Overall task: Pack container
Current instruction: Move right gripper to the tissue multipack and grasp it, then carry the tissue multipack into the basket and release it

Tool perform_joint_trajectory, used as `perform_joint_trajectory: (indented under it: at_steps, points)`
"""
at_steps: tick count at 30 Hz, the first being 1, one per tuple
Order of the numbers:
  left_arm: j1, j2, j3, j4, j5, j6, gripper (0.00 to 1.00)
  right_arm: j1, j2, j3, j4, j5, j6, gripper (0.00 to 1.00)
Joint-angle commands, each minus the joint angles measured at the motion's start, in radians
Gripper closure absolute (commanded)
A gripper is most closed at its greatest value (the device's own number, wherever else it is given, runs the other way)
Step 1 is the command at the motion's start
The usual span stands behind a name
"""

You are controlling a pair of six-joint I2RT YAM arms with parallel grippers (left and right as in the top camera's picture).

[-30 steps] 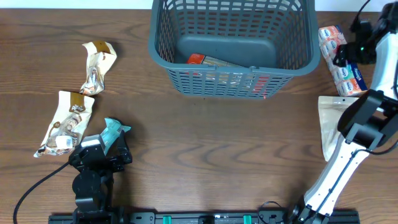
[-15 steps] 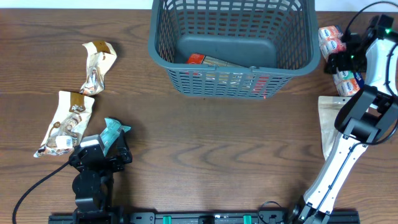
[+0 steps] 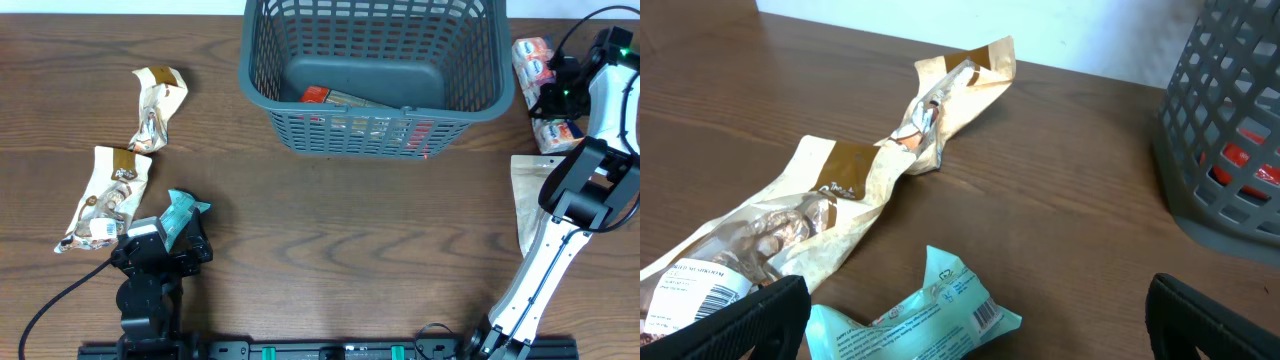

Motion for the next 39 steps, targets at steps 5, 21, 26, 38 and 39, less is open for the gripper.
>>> perform_joint_trajectory:
  at_steps: [5, 21, 26, 38, 39]
  points:
    - [0.005, 0.000, -0.016, -0.007, -0.014, -0.009, 0.01, 0.024, -0.185, 0.053, 0.000, -0.160, 0.052, 0.99]
    - [0.005, 0.000, -0.016, -0.007, -0.014, -0.009, 0.01, 0.236, -0.689, 0.113, -0.030, -0.356, -0.264, 0.99]
    - [0.005, 0.000, -0.016, -0.007, -0.014, -0.009, 0.02, 0.393, -0.688, 0.111, -0.053, -0.359, -0.393, 0.99]
    - [0.005, 0.000, -0.016, -0.007, -0.014, -0.009, 0.01, 0.628, -0.450, 0.111, -0.100, -0.260, -0.639, 0.99]
    - [0.005, 0.000, -0.016, -0.007, -0.014, -0.009, 0.02, 0.634, -0.420, 0.111, -0.107, -0.260, -0.639, 0.99]
